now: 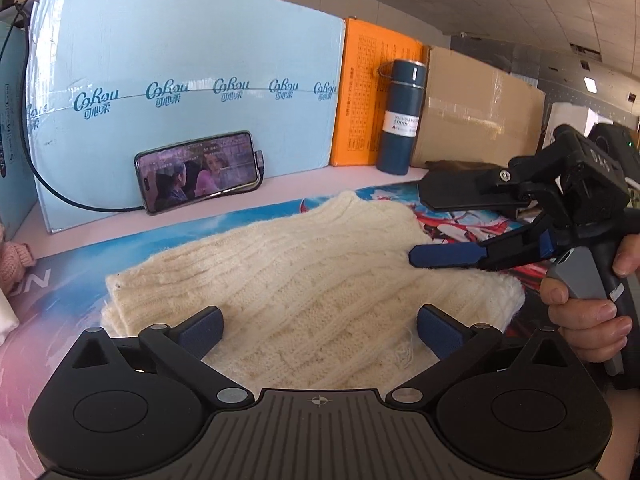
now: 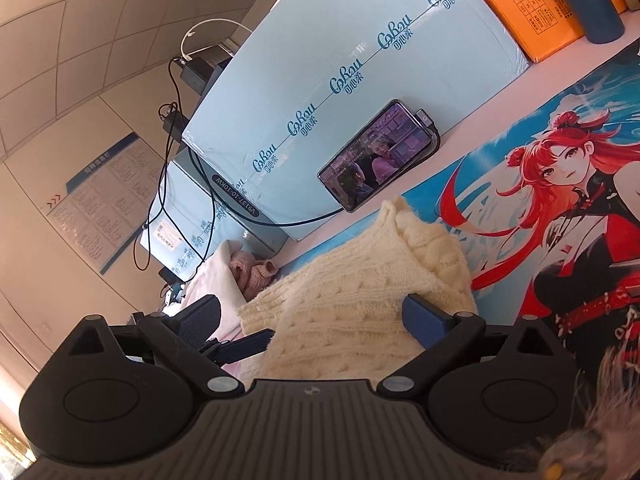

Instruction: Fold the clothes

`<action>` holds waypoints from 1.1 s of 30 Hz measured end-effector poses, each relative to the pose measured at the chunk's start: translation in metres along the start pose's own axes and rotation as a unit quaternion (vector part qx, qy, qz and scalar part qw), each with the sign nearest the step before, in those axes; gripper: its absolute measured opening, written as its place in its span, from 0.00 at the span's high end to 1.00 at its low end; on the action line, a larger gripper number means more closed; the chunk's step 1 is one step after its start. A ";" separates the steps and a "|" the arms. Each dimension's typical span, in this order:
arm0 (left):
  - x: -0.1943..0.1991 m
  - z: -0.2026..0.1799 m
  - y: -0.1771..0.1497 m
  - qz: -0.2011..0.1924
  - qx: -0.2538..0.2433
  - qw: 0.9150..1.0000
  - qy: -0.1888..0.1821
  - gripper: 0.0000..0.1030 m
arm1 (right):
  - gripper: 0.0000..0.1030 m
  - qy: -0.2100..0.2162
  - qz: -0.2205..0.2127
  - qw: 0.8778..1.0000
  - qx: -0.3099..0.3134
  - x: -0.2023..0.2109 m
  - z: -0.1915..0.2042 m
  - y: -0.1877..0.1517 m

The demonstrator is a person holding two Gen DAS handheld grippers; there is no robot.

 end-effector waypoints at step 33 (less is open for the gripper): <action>-0.008 0.080 -0.006 0.006 0.182 0.978 0.105 0.00 | 0.00 -0.113 0.075 0.984 -0.118 0.080 -0.003 -0.015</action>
Point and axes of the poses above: each gripper's, at about its wrist camera, not at the fingertips, and x roughly against the way its jaws point, z to its left, y to its top, the point moved 6 cm from there along -x, roughly the way its jaws point, and after that the axes turned 8 degrees about -z, right-handed, at the moved point
